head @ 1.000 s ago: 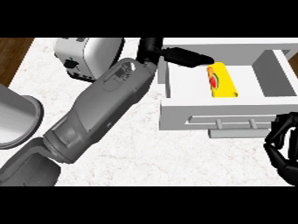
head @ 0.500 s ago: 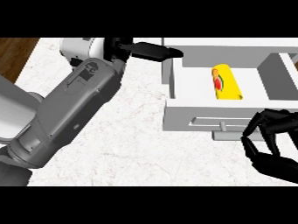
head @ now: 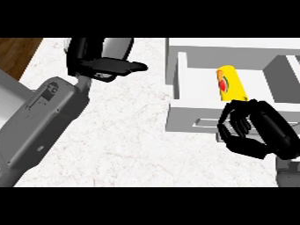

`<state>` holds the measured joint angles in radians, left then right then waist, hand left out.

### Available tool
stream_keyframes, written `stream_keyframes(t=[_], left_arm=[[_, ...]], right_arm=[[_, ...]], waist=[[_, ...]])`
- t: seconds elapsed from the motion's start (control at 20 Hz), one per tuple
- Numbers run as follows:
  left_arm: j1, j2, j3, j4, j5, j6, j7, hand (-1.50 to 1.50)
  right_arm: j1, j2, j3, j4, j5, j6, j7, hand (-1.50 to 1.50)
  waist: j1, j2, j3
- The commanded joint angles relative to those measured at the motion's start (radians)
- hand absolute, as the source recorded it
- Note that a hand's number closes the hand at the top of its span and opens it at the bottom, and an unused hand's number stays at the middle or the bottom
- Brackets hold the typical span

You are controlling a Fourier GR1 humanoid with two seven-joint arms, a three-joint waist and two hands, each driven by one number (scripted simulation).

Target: Pick up the cup, place it into the drawer and close the drawer

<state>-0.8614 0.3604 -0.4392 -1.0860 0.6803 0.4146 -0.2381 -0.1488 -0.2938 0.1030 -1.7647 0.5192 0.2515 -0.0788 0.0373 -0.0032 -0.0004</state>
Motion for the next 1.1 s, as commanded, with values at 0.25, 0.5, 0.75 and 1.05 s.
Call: stream_keyframes(t=[0.25,0.5,0.75,1.05], left_arm=[[0.197,0.119,0.067,-0.151,0.027,-0.088,-0.012,-1.50],[0.341,0.163,0.098,-0.255,0.020,-0.118,-0.031,-1.50],[0.380,0.204,0.141,-0.319,0.007,-0.147,0.008,-1.50],[0.415,0.220,0.193,-0.251,0.027,-0.258,-0.059,-1.50]], right_arm=[[-0.141,0.019,0.167,0.336,0.358,-0.162,-0.052,1.50],[-0.287,0.070,0.114,0.673,0.398,-0.291,-0.159,1.50],[-0.461,0.089,0.026,1.004,0.390,-0.375,-0.280,1.50],[-0.684,0.061,-0.068,1.288,0.361,-0.351,-0.330,1.50]], waist=[[0.003,0.007,0.000],[0.003,0.007,0.001],[-0.003,0.010,0.002],[0.020,0.025,0.002]])
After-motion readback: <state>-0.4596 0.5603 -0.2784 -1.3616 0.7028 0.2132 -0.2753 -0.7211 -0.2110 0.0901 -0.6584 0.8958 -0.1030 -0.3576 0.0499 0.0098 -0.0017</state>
